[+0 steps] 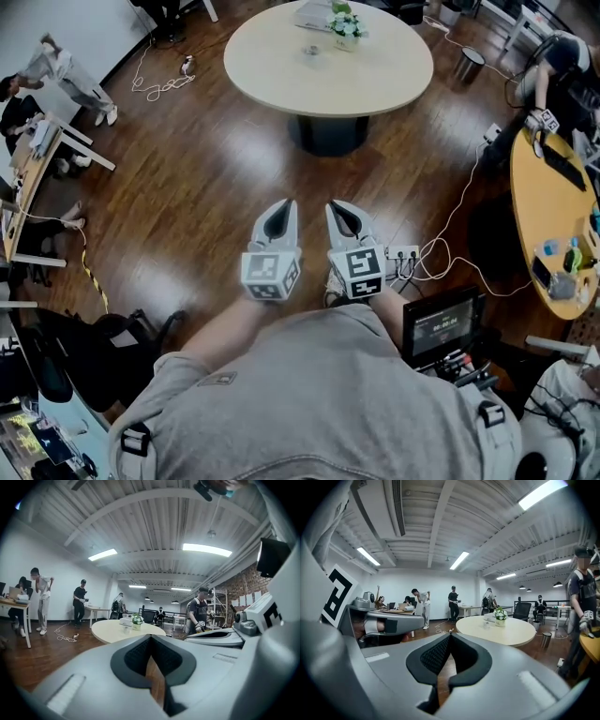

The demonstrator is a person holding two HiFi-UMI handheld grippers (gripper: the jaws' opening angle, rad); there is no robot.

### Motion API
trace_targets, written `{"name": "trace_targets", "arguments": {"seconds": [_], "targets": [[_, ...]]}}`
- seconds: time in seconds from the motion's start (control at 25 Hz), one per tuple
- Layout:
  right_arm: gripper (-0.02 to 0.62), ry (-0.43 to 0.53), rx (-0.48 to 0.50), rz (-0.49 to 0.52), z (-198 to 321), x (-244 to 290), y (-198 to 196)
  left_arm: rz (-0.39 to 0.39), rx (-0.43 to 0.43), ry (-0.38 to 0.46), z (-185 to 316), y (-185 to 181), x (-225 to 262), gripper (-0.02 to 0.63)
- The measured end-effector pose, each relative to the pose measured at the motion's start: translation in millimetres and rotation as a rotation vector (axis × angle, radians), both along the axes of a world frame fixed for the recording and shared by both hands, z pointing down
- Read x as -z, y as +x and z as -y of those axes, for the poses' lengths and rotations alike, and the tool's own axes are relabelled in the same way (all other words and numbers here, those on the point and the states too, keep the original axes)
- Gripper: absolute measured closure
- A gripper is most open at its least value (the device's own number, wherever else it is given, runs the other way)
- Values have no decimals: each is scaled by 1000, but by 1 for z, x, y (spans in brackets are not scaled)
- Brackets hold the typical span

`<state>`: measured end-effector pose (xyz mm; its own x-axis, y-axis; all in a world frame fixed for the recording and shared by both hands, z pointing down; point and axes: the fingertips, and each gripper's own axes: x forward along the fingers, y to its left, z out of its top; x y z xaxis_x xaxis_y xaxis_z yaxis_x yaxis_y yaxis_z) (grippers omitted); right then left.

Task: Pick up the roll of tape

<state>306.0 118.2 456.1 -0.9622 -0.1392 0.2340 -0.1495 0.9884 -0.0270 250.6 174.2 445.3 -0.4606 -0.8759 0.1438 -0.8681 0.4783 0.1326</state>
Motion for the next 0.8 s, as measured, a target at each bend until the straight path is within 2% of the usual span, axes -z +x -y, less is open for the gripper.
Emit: {"name": "trace_targets", "arguments": {"seconds": [0.2, 0.4, 0.8], "targets": [[581, -3, 57, 13, 32, -2, -36, 15, 50, 2, 32, -32, 1, 606], [581, -8, 108, 16, 48, -4, -68, 19, 135, 11, 37, -64, 4, 606], [581, 0, 219, 3, -2, -2, -153, 1, 240, 16, -16, -148, 2, 606]]}}
